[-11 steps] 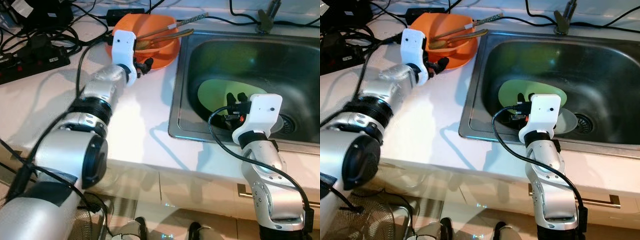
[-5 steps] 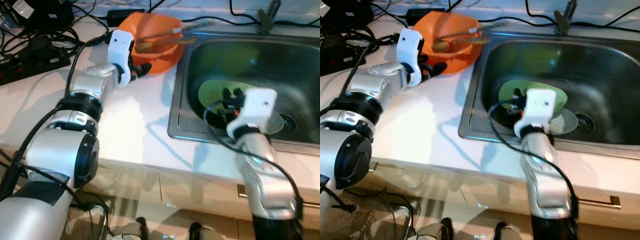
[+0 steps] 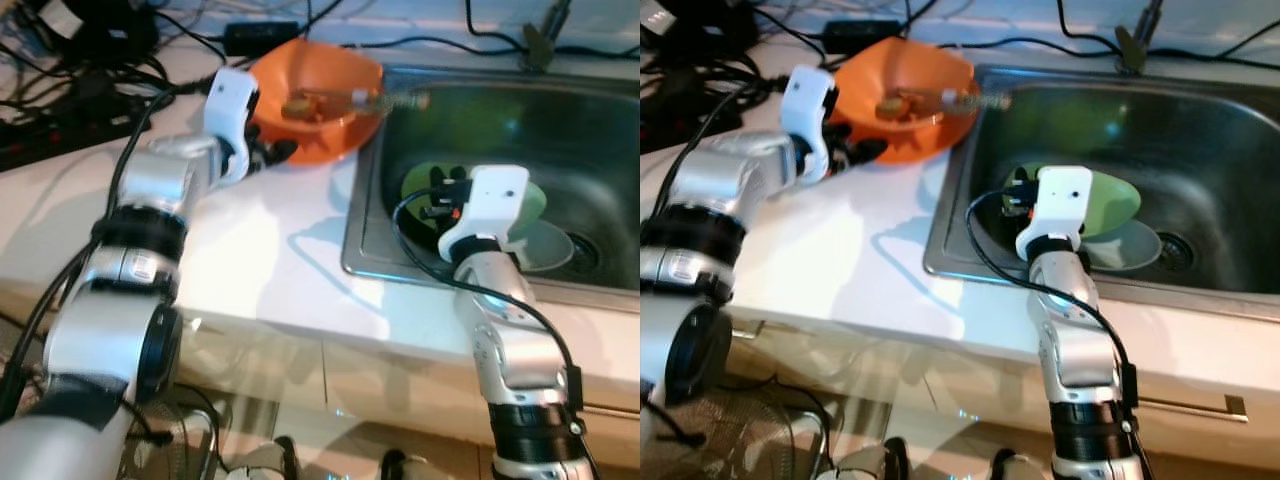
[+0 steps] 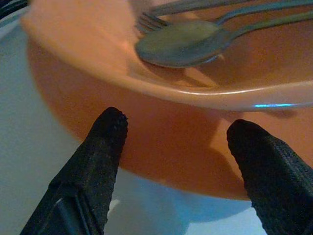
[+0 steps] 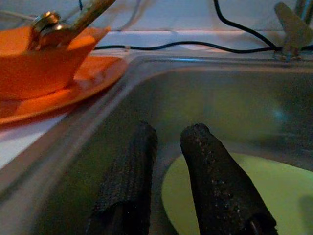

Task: Kitchen organization

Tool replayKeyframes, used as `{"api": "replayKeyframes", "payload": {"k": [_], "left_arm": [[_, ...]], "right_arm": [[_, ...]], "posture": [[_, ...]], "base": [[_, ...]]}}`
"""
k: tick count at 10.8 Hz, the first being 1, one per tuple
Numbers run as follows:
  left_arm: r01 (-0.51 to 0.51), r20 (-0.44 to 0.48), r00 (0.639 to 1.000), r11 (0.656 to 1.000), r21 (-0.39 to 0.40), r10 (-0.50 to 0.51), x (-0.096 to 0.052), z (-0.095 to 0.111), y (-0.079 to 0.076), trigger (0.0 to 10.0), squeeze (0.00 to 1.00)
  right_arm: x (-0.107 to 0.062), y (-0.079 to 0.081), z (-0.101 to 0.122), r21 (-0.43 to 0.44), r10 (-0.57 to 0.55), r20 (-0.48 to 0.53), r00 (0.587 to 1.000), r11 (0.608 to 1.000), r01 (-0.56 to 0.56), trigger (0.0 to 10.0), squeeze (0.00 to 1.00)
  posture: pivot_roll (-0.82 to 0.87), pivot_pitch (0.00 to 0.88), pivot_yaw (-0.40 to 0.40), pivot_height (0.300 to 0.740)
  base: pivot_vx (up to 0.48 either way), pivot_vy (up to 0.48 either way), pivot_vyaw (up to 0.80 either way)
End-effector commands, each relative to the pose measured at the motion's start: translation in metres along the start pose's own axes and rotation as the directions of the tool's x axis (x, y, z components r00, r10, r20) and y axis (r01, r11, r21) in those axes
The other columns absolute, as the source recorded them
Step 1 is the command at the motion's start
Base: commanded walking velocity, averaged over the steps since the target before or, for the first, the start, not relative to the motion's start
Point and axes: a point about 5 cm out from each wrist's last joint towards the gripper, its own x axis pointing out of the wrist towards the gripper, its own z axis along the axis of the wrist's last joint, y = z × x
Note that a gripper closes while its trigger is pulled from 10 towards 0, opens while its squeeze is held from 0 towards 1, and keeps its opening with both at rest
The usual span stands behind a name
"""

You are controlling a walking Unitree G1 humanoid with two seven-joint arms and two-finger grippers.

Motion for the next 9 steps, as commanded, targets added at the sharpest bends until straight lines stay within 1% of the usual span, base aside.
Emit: {"api": "replayKeyframes", "payload": {"k": [1, 2, 3, 4, 5, 6, 8, 9], "left_arm": [[-0.005, -0.087, 0.996, 1.0, -0.021, 0.003, -0.003, -0.019, 0.003, 10.0, 0.0], [-0.004, -0.081, 0.997, 1.0, -0.02, 0.002, -0.015, -0.019, 0.002, 10.0, 0.0], [-0.006, -0.082, 0.997, 1.0, -0.021, 0.004, -0.02, -0.02, 0.001, 10.0, 0.0], [-0.012, -0.093, 0.996, 1.0, -0.021, 0.01, -0.03, -0.024, -0.001, 10.0, 0.0], [-0.015, -0.096, 0.995, 1.0, -0.02, 0.013, -0.034, -0.026, -0.002, 10.0, 0.0], [-0.017, -0.094, 0.995, 1.0, -0.022, 0.015, -0.044, -0.029, -0.009, 10.0, 0.0], [0.004, -0.088, 0.996, 0.999, -0.046, -0.008, -0.054, -0.036, -0.026, 10.0, 0.0], [0.026, -0.071, 0.997, 0.998, -0.06, -0.03, -0.056, -0.039, -0.036, 10.0, 0.0]], "right_arm": [[0.002, 0.003, -0.004, 0.01, 0.012, -0.007, 1.0, 1.0, -0.012, 10.0, 0.0], [0.004, 0.004, -0.005, 0.014, 0.02, -0.003, 1.0, 1.0, -0.02, 10.0, 0.0], [0.005, 0.004, -0.005, 0.014, 0.022, 0.0, 1.0, 1.0, -0.022, 10.0, 0.0], [0.007, 0.004, -0.005, 0.014, 0.022, 0.004, 1.0, 1.0, -0.022, 10.0, 0.0], [0.008, 0.003, -0.006, 0.012, 0.021, 0.004, 1.0, 1.0, -0.021, 10.0, 0.0], [0.01, 0.0, -0.008, 0.006, 0.016, 0.003, 1.0, 1.0, -0.016, 10.0, 0.0], [0.015, -0.007, -0.009, -0.008, 0.003, 0.006, 1.0, 1.0, -0.003, 10.0, 0.0], [0.019, -0.008, -0.008, -0.012, 0.001, 0.01, 1.0, 1.0, -0.001, 10.0, 0.0]], "posture": [[0.23, 0.121, 0.068, 0.74], [0.24, 0.115, 0.066, 0.74], [0.24, 0.113, 0.065, 0.74], [0.25, 0.116, 0.063, 0.74], [0.26, 0.12, 0.055, 0.74], [0.27, 0.122, 0.048, 0.74], [0.28, 0.118, 0.036, 0.74], [0.29, 0.111, 0.033, 0.74]], "base": [[0.0, 0.0, 0.0], [0.0, 0.0, 0.0], [0.0, 0.0, 0.0], [0.0, 0.0, 0.0], [0.0, 0.0, 0.0], [0.0, 0.0, 0.0], [0.0, 0.0, 0.0], [0.0, 0.0, 0.0]]}}
